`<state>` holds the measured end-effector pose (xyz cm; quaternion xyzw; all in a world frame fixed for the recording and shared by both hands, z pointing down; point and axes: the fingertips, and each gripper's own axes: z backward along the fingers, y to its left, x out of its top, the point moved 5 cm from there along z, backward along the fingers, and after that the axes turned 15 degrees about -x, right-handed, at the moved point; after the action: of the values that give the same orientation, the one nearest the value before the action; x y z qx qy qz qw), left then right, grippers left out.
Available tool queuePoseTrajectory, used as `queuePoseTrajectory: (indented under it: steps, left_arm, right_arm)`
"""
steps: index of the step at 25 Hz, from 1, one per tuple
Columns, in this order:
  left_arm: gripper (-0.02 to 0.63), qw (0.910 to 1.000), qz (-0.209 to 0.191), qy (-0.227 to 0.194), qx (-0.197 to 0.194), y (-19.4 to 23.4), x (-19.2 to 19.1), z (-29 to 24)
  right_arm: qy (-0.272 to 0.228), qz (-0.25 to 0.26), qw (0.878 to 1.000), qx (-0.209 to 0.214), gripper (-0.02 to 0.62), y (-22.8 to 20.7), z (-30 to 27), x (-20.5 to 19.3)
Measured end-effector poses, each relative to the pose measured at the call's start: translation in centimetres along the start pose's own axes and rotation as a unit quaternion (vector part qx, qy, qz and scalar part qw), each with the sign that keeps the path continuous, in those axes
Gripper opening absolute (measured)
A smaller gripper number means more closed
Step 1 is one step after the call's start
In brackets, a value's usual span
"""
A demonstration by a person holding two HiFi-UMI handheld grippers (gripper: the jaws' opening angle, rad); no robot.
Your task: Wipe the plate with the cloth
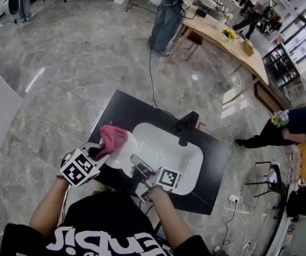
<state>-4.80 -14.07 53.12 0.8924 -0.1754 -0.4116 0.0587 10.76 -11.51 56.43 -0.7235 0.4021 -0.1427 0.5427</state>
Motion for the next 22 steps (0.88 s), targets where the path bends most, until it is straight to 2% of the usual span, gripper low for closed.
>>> queuePoseTrajectory:
  steps: [5, 9, 11, 14, 19, 22]
  left_arm:
    - [0.051, 0.9996, 0.01, 0.001, 0.026, 1.6, -0.2, 0.8]
    - [0.051, 0.9985, 0.024, -0.013, 0.047, 2.6, -0.7, 1.3]
    - [0.051, 0.997, 0.039, -0.039, 0.055, 3.1, -0.9, 1.8]
    - [0.051, 0.9913, 0.072, -0.094, 0.057, 3.4, -0.8, 2.8]
    - [0.051, 0.9831, 0.086, -0.146, 0.068, 3.6, -1.2, 4.0]
    - [0.051, 0.9806, 0.091, -0.159, 0.07, 3.4, -1.6, 4.4]
  right_arm:
    - [0.008, 0.011, 1.0, -0.012, 0.032, -0.8, 0.0, -0.6]
    - [0.014, -0.005, 1.0, -0.015, 0.032, -1.7, -0.6, -1.2]
    - [0.016, -0.01, 0.999, -0.029, 0.032, -2.3, -1.0, -1.3]
    - [0.024, -0.028, 0.996, -0.076, 0.032, -3.7, -1.6, -1.6]
    - [0.034, -0.007, 0.998, -0.047, 0.032, -4.5, -3.8, -1.5]
    - [0.044, -0.013, 0.997, -0.058, 0.032, -5.6, -4.9, -1.6]
